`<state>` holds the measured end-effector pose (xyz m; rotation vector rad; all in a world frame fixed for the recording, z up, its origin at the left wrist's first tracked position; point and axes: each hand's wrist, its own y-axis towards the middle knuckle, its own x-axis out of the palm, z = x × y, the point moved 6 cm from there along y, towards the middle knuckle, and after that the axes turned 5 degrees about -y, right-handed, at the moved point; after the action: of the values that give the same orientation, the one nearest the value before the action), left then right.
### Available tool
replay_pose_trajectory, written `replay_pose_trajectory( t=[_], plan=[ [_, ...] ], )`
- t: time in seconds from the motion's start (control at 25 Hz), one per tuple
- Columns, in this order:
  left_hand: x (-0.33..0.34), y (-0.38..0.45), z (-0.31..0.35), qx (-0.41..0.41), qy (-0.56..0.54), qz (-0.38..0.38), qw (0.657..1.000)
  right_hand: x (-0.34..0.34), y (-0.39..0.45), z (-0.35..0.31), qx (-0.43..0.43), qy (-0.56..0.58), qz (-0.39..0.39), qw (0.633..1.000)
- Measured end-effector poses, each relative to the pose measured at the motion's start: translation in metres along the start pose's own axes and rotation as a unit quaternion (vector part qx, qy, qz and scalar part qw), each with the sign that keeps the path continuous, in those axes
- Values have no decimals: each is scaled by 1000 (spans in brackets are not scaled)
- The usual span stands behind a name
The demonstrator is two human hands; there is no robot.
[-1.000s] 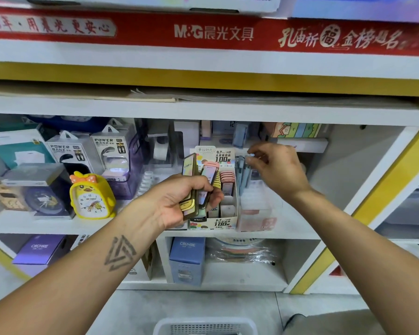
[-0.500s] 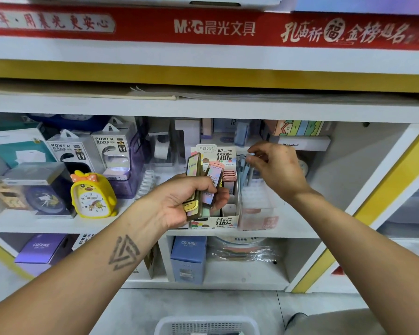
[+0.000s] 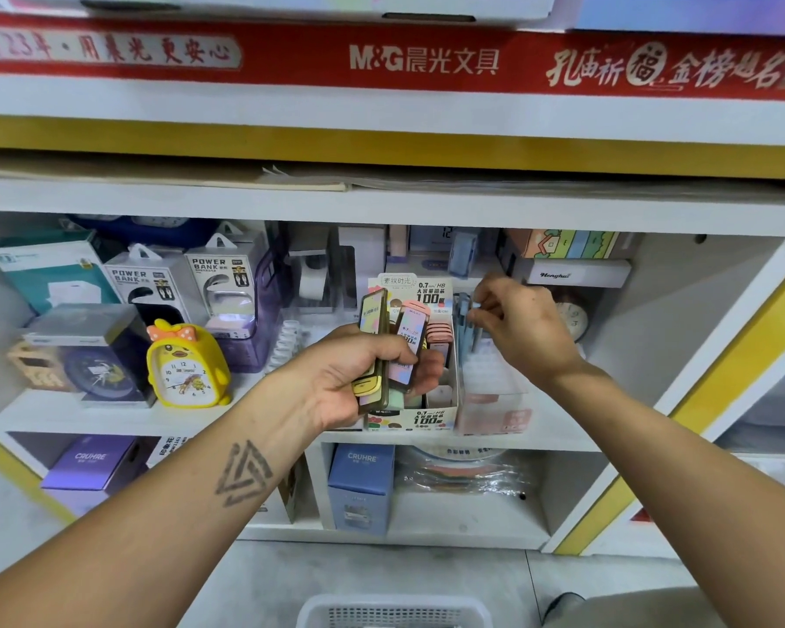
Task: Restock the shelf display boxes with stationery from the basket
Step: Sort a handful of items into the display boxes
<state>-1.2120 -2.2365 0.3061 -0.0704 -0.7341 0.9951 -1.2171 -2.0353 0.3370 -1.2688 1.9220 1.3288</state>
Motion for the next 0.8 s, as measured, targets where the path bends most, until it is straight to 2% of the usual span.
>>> replay_pose_trajectory(
  t=[0.08,0.16,0.2,0.24,0.28,0.36,0.4,0.48,0.56,0.64,0.72,0.8],
  plan=[
    [1,-1,1,3,-8,-4,1000,5,0,-9,-34,-70,-37,996],
    [2,-1,2,4,-15,-10,1000,-1,3,-21,-68,-129,-14,989],
    [2,-2,3,3,-17,-14,1000,-8,5,-28,-54,-97,9,994],
    [2,-4,4,0,-20,-18,1000,-13,6,-33,-10,-11,8,1000],
    [2,-5,4,-4,-22,-22,1000,-10,6,-37,53,104,-33,993],
    [1,-8,4,-14,-12,-28,999,11,-3,-50,150,291,-152,932],
    [0,-9,3,-21,-5,-29,999,20,-6,-54,171,340,-178,908],
    [-4,-11,2,-40,0,-24,999,18,-5,-54,195,381,-140,893],
    [-8,-15,3,-55,1,-15,998,2,3,-44,199,373,-51,905],
    [-15,-16,6,-60,21,10,998,-13,10,-36,157,342,7,926],
    [-24,-15,11,-48,40,49,997,-20,11,-36,84,269,21,959],
    [-28,-14,16,-27,65,74,995,-17,6,-41,8,148,0,989]
  ],
)
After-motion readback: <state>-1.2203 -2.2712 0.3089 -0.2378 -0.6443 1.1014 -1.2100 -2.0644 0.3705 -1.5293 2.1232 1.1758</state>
